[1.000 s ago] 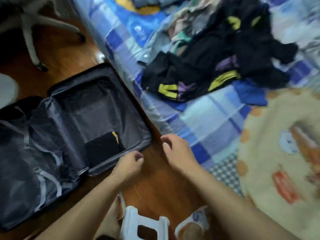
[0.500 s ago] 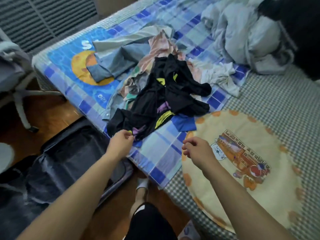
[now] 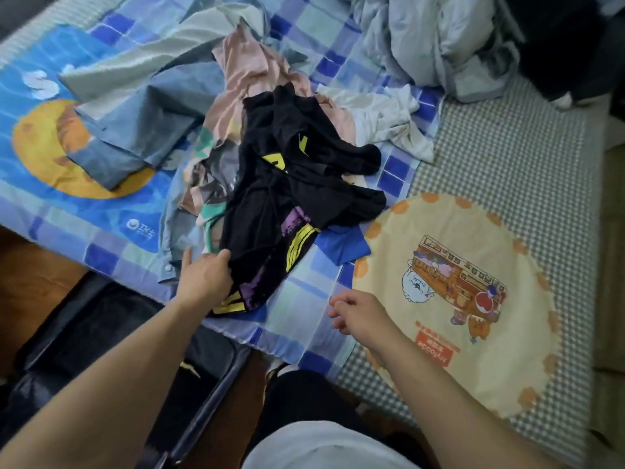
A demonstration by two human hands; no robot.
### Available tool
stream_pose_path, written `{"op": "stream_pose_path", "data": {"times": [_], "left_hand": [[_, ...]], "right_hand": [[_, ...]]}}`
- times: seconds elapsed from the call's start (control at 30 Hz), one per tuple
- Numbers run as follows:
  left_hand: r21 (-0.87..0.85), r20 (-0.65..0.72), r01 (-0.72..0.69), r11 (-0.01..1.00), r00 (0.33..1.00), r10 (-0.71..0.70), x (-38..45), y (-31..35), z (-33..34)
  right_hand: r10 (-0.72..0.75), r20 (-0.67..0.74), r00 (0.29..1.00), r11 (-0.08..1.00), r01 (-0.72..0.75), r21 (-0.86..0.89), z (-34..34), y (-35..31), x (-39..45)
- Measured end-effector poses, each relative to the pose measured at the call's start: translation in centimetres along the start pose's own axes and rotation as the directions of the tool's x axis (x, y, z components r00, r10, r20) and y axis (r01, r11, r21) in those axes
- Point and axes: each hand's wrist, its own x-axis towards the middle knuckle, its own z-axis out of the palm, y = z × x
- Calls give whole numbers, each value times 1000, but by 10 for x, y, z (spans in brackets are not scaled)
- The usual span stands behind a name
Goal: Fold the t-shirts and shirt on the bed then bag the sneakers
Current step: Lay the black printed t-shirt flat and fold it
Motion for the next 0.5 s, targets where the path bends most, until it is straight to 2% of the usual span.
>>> {"op": "stream_pose_path", "data": {"times": [0.07,0.13,0.23,0.3,0.4,0.47,0.5], "left_hand": [[-200,36,-24,980,999,32,-35,27,-26],[-433,54,-52,900,995,84,-81,57,-51],[-557,6,-183,810,975,224,-136,98,-93],[-530,22,-324,784,919,395,-159,127,-131],[-334,51,-623,707,737,674,-183,178,-200],[-214,39,-767,605,612,790,-200,213,-248],[-184,38,-801,569,573,819,-210,228,-268]], "right_hand": [[4,15,1000,1000,-4,3,-5,0,-12],[-45,48,998,999,45,-8,-11,2,-26],[-238,55,970,969,240,-55,-24,5,-46],[-392,28,920,913,392,-110,-36,-1,-60],[-633,45,773,758,630,-170,-70,-24,-88],[-719,163,676,636,734,-237,-100,-40,-107],[-735,237,636,571,768,-291,-118,-45,-115]]}}
